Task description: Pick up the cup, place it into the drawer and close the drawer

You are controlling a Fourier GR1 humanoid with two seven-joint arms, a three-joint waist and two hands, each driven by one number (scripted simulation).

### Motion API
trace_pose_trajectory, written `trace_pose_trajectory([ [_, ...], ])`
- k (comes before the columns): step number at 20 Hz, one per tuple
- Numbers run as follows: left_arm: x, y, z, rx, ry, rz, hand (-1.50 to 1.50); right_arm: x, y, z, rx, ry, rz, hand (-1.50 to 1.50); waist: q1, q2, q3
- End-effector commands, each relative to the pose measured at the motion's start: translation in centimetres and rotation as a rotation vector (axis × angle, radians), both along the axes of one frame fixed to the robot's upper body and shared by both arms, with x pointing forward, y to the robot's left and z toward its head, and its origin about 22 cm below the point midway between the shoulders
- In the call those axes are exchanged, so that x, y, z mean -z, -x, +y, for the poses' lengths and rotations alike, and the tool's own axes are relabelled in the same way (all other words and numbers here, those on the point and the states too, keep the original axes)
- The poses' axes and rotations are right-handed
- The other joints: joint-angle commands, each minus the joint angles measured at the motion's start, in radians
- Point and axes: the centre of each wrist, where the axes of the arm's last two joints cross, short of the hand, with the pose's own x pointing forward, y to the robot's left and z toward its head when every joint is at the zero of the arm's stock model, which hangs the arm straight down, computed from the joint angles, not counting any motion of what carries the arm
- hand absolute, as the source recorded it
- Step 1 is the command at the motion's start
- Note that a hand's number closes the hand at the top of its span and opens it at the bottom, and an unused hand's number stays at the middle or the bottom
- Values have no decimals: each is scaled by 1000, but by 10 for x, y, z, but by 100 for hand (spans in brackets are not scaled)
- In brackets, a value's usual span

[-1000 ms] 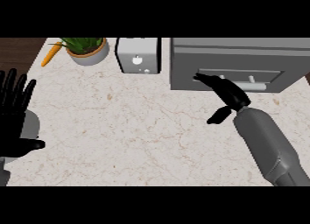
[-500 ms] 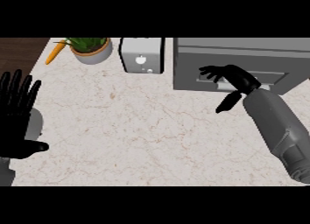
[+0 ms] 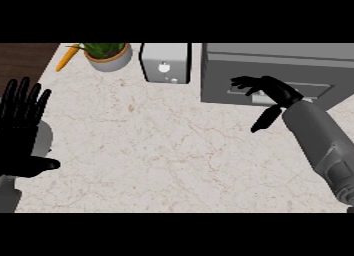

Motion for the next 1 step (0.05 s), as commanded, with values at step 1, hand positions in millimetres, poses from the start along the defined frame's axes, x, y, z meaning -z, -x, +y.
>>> trace_pose_trajectory([
  [1,-4,-4,-10,3,-4,-13,-150,-42,-17,-24,147,90,-54,-150,21,30,5],
])
